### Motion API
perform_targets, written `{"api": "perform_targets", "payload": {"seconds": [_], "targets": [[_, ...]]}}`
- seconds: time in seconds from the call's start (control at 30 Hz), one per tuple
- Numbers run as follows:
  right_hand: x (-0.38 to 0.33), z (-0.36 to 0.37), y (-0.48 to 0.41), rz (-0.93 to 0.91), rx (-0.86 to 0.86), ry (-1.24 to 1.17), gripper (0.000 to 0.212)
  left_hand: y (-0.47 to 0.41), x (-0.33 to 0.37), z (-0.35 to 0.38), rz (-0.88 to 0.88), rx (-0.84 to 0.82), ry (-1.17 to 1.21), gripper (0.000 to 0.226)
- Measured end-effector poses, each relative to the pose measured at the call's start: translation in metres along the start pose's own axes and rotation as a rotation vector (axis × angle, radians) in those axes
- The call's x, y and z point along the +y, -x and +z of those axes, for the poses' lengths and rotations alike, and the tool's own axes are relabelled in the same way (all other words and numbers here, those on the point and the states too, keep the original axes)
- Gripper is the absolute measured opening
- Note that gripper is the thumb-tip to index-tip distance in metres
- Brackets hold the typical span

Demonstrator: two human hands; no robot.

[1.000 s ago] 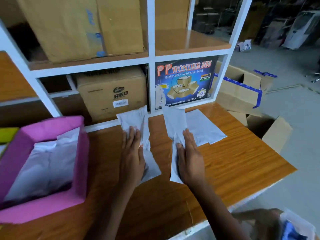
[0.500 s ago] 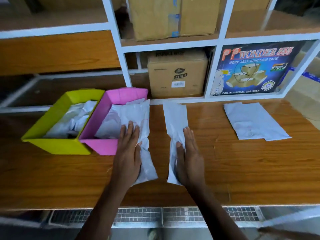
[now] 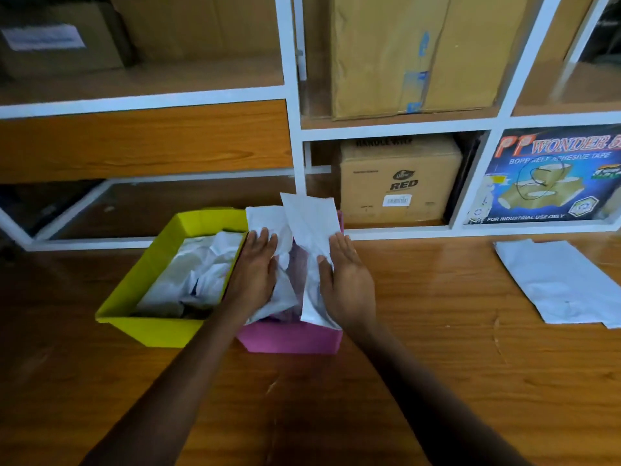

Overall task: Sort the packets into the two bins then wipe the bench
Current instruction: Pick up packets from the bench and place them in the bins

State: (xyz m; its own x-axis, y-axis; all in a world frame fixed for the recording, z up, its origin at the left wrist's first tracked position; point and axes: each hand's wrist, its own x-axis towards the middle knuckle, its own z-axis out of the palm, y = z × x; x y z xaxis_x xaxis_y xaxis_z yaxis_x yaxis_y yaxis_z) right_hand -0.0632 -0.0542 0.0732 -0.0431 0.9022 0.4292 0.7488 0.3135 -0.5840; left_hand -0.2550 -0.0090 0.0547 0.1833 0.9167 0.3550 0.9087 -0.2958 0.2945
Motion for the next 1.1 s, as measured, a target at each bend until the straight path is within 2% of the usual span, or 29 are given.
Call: {"api": "perform_targets", "payload": {"seconds": [0.1,0.2,0.27,0.33,0.4,0.5,0.57,0.67,0.73,0.8,0.9,1.0,1.1], "targets": [[-0.012,0.028,-0.031,0.034,-0.042,0.079,0.051,-0.035,-0.025,0.018,0.010,-0.139,-0.083,0.065],[-0.016,0.058,-0.055,0.086,-0.173,0.236,0.051,-0.054,-0.039,0.035,0.047,-0.370,-0.272,0.057],[-0.011,0.077,-0.061,0.178,-0.298,0.342,0.052,-0.056,-0.044,0.045,0.107,-0.536,-0.336,0.053],[-0.005,0.089,-0.062,0.262,-0.500,0.478,0.046,-0.058,-0.049,0.056,0.077,-0.654,-0.398,0.048],[-0.001,0.094,-0.062,0.295,-0.613,0.554,0.050,-0.061,-0.052,0.059,0.072,-0.677,-0.440,0.055],[-0.001,0.093,-0.070,0.253,-0.527,0.442,0.081,-0.075,-0.052,0.047,0.102,-0.657,-0.384,0.061],[-0.002,0.089,-0.082,0.171,-0.538,0.395,0.091,-0.082,-0.051,0.035,0.139,-0.680,-0.340,0.066],[0.005,0.087,-0.091,0.171,-0.776,0.471,0.100,-0.085,-0.051,0.028,0.153,-0.760,-0.385,0.080],[0.019,0.094,-0.086,0.213,-0.868,0.508,0.086,-0.081,-0.055,0.038,0.132,-0.853,-0.405,0.075],[0.028,0.103,-0.077,0.270,-0.858,0.559,0.064,-0.078,-0.061,0.056,0.112,-0.877,-0.412,0.078],[0.043,0.125,-0.073,0.270,-0.886,0.562,0.092,-0.076,-0.065,0.071,0.072,-0.852,-0.420,0.084],[0.038,0.125,-0.077,0.323,-0.823,0.494,0.062,-0.078,-0.064,0.071,0.073,-0.832,-0.369,0.080],[0.038,0.115,-0.079,0.277,-0.778,0.407,0.056,-0.080,-0.063,0.063,0.068,-0.839,-0.268,0.076]]}}
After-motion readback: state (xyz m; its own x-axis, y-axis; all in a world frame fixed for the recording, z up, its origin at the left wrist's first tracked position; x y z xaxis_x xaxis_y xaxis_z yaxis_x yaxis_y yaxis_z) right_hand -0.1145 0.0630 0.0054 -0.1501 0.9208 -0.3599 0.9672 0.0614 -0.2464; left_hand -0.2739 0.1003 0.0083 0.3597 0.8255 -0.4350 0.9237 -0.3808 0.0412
